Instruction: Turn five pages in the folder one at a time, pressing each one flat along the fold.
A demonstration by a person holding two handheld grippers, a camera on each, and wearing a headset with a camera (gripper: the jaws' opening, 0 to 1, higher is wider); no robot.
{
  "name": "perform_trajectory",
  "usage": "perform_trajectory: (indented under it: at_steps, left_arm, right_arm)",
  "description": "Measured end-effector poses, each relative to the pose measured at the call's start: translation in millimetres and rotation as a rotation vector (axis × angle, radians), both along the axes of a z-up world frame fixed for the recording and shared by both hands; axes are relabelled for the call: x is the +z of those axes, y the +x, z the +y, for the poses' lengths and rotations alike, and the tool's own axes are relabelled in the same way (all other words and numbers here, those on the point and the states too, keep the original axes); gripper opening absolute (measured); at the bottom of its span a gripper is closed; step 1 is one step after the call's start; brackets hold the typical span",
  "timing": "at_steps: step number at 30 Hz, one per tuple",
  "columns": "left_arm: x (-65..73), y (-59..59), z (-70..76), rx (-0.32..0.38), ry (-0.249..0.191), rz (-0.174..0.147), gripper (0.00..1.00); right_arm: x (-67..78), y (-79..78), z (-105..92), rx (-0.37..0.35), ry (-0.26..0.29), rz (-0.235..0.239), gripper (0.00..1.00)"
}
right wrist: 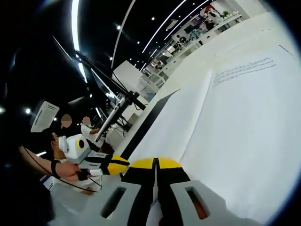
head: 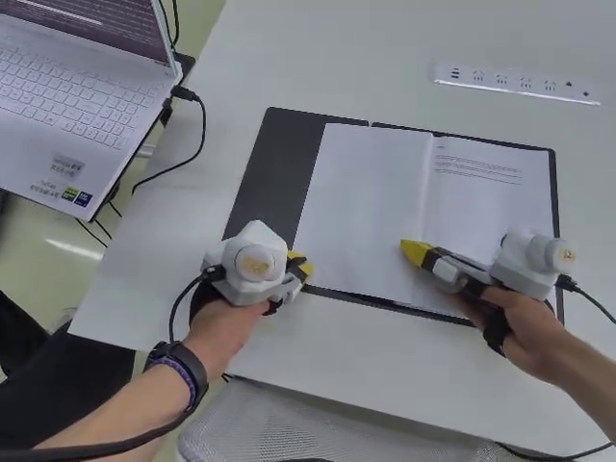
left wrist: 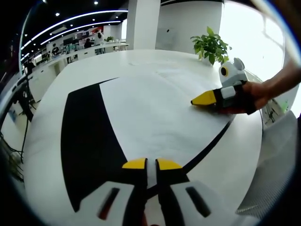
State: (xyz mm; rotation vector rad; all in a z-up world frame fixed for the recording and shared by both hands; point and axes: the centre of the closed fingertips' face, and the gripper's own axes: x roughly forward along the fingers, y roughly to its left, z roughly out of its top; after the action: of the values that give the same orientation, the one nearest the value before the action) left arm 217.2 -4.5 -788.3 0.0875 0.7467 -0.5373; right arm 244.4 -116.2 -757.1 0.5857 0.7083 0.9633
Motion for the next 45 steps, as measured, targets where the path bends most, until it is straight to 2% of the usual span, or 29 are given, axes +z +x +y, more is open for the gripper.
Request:
perform_trajectory:
  at_steps: [9,13,25,33,36,42,45]
  left_arm:
    - [0.0,1.0,1.0,0.026,-0.006,0.003,0.05]
    - [-0.3,1.0,1.0,0.025,-0.012,0.008,0.05]
    - [0.3,-0.9,-0.4,0.018,-0.004,0.010,0.06]
    - [0.5,-2.1,-2.1,0.012,-0.009,0.015,0.08]
    - [0.6,-2.4,-3.2,0.010,-0.021,0.032,0.10]
    - [2.1,-6.5,-7.2,-0.009,-0.029,0.063,0.19]
    - [4.8,-9.7,-6.9,0.012,-0.056,0.075,0.23]
  right_arm:
    - [-3.9,-24.3,3.5,0.032,-0.019,0.017,0.00]
    - [-5.4,-35.1,5.3,0.069,-0.034,0.019,0.00]
    - [-16.3,-47.4,-1.8,0.111,-0.058,0.027,0.00]
    - [-26.1,-65.0,-4.5,0.150,-0.092,0.048,0.00]
    - [-30.2,-72.5,-6.7,0.154,-0.097,0.057,0.00]
    - [-20.8,-74.1,-10.4,0.123,-0.079,0.061,0.00]
    - [-13.5,-72.8,-12.4,0.114,-0.073,0.047,0.00]
